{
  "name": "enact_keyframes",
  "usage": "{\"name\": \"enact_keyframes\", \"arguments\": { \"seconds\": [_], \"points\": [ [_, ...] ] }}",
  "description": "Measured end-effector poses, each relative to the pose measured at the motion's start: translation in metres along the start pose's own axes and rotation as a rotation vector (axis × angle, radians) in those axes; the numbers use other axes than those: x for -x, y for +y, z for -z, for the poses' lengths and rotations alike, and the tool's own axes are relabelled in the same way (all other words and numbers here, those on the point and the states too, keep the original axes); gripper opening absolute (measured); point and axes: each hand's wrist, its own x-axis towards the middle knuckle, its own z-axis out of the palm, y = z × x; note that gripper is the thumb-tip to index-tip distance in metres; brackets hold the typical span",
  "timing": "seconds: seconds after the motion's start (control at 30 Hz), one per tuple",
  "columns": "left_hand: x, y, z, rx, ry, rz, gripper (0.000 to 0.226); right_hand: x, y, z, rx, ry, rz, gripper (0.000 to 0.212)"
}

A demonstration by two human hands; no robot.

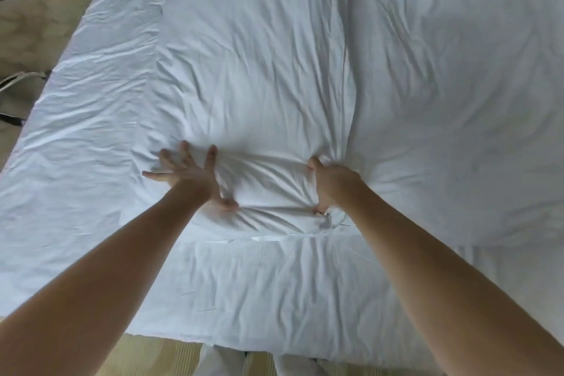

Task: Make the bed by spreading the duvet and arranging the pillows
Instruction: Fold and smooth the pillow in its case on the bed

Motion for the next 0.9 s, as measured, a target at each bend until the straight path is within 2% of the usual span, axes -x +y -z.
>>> {"name": "enact_keyframes", "arguments": {
  "seconds": [0.07,0.13,0.23,0.33,0.47,0.6,0.77,0.9],
  "points": [
    [-0.007,-0.011,-0.001,0.008,-0.048,0.052,0.146,-0.006,-0.002,-0.004,0.131,0.056,0.036,0.075],
    [-0.02,-0.021,-0.006,0.001,-0.059,-0.001,0.144,-0.013,-0.001,-0.012,0.183,0.092,0.061,0.074],
    [-0.042,-0.033,-0.008,-0.036,-0.085,-0.132,0.146,-0.028,0.007,-0.026,0.168,0.109,0.057,0.081],
    [-0.056,-0.03,-0.011,-0.064,-0.128,-0.143,0.146,-0.044,0.008,-0.041,0.102,0.14,0.032,0.085],
    [-0.068,-0.009,-0.031,-0.062,-0.055,-0.131,0.145,-0.063,0.0,-0.055,0.102,0.194,-0.034,0.083],
    [-0.089,-0.004,-0.051,-0.016,0.027,-0.166,0.143,-0.084,-0.006,-0.049,0.111,0.165,-0.08,0.074],
    [-0.107,0.005,-0.057,-0.004,0.033,-0.161,0.141,-0.099,-0.013,-0.05,0.125,0.124,-0.105,0.072],
    [-0.108,0.019,-0.055,-0.014,0.004,-0.102,0.148,-0.101,-0.015,-0.051,0.099,0.121,-0.111,0.074]
  ]
}}
